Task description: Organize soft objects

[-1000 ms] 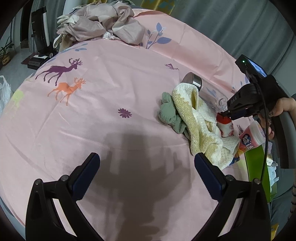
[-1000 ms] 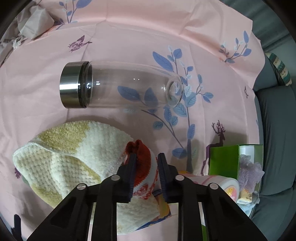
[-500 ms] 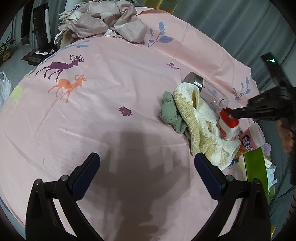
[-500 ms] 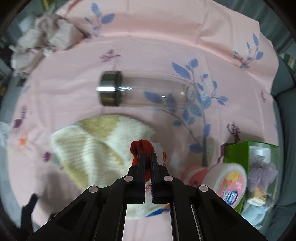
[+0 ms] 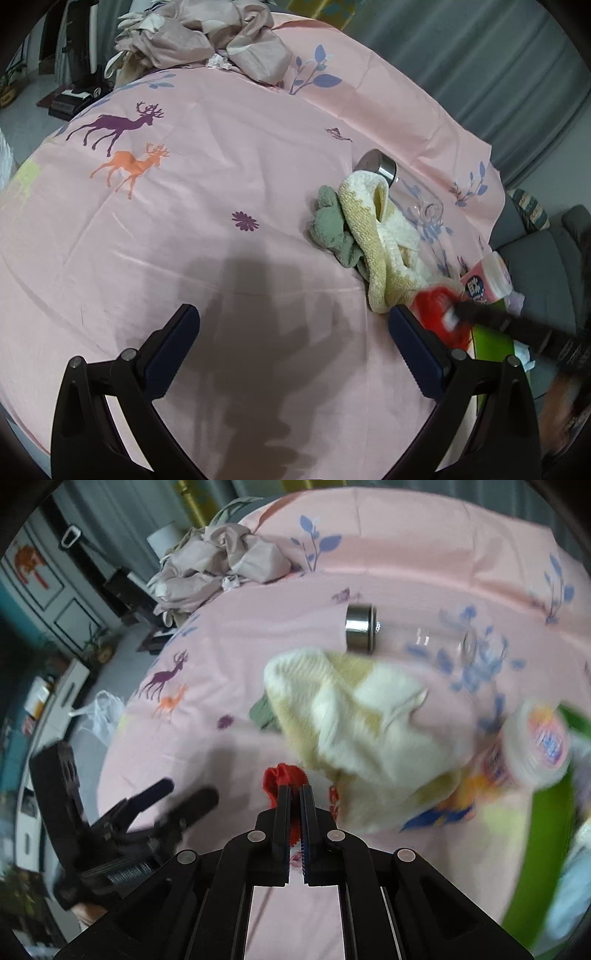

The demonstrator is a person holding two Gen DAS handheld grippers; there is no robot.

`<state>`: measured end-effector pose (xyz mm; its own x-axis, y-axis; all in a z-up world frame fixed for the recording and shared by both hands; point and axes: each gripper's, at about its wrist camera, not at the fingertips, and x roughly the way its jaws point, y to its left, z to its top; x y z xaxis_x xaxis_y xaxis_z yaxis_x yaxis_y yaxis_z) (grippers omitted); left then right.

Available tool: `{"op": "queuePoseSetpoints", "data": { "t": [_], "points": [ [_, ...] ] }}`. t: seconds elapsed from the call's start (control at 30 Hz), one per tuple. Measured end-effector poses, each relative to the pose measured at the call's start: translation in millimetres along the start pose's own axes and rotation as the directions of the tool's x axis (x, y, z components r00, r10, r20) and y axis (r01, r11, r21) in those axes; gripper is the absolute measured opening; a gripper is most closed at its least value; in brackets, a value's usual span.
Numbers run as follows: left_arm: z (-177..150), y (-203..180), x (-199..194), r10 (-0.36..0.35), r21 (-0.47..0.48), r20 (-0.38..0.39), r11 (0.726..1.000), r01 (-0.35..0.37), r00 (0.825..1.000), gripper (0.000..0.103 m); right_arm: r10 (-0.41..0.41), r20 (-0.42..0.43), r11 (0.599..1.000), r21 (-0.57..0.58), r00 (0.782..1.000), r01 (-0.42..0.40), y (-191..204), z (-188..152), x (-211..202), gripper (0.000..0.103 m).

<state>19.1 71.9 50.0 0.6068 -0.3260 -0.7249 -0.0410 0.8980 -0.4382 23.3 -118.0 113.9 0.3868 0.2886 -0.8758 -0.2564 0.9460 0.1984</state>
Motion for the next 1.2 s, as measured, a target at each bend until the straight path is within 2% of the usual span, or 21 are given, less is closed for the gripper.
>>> {"op": "queuePoseSetpoints", "data": {
  "t": [0.07,0.17,0.2,0.37,0.4,0.47,0.5,0.53,0.67,0.77,0.8,0.9,0.97,1.03,1.2],
  "points": [
    [0.2,0.5,1.1,0.006,-0.004,-0.004,1.0,-0.006,1.0,0.102,-0.012,0.012,1.0,-0.014,1.0,0.012,2.4,-8.0,7.4,0.005],
    [-1.5,-1.6,3.2,0.001,0.007,-0.019,1.0,-0.001,1.0,0.102,0.106,-0.047,0.993,0.05,0.993,-0.104,-5.5,-14.8,23.1,0.005],
    [-1.8,-2.0,3.3,-0.001,0.006,-0.02,1.0,0.002,1.0,0.102,0.117,-0.05,0.991,0.066,0.992,-0.113,-8.4,-15.4,24.0,0.005],
    [-3.9,-5.4,8.1,-0.025,0.021,-0.047,0.999,0.026,0.999,0.101,0.014,0.033,0.997,0.076,0.999,-0.016,-21.9,-20.0,8.3,0.008],
    [-4.5,-6.7,9.6,-0.042,0.024,-0.065,0.999,0.044,0.997,0.101,0.022,0.037,0.995,0.091,0.999,-0.025,-28.0,-20.7,7.5,0.014],
    [-7.6,-11.9,13.2,-0.099,0.031,-0.113,0.994,0.103,0.989,0.1,0.076,0.033,0.988,0.131,0.997,-0.079,-38.1,-22.1,10.7,0.034],
    [-9.2,-14.4,14.1,-0.122,0.035,-0.128,0.991,0.128,0.984,0.096,0.105,0.029,0.981,0.16,0.994,-0.108,-42.6,-23.2,13.1,0.049],
    [-11.4,-18.2,15.2,-0.146,0.044,-0.145,0.987,0.154,0.979,0.092,0.133,0.026,0.973,0.185,0.991,-0.136,-46.1,-23.8,15.8,0.054],
    [-23.7,-35.0,22.5,-0.173,0.106,-0.209,0.974,0.198,0.963,0.078,0.213,0.017,0.953,0.215,0.977,-0.212,-47.8,-26.3,22.6,0.054],
    [-33.2,-46.1,31.4,-0.155,0.153,-0.246,0.969,0.196,0.957,0.06,0.232,0.013,0.951,0.207,0.973,-0.23,-43.0,-28.1,27.7,0.054],
    [-36.4,-49.5,35.1,-0.142,0.172,-0.259,0.967,0.19,0.955,0.05,0.243,0.004,0.948,0.21,0.97,-0.238,-41.4,-28.7,32.4,0.054],
    [-39.0,-53.0,40.9,-0.167,0.168,-0.279,0.961,0.219,0.946,0.044,0.262,-0.028,0.942,0.224,0.965,-0.25,-40.4,-29.9,44.5,0.054],
    [-40.3,-54.2,40.4,-0.169,0.179,-0.272,0.958,0.223,0.947,0.041,0.266,-0.04,0.94,0.233,0.963,-0.249,-39.8,-31.4,52.2,0.054],
    [-41.5,-55.3,40.5,-0.173,0.188,-0.272,0.955,0.228,0.947,0.036,0.285,-0.056,0.934,0.241,0.957,-0.264,-38.5,-32.9,59.8,0.046],
    [-44.4,-60.9,38.2,-0.189,0.21,-0.257,0.946,0.246,0.948,0.026,0.293,-0.04,0.932,0.232,0.955,-0.277,-38.4,-34.2,60.5,0.037]
  ]
}}
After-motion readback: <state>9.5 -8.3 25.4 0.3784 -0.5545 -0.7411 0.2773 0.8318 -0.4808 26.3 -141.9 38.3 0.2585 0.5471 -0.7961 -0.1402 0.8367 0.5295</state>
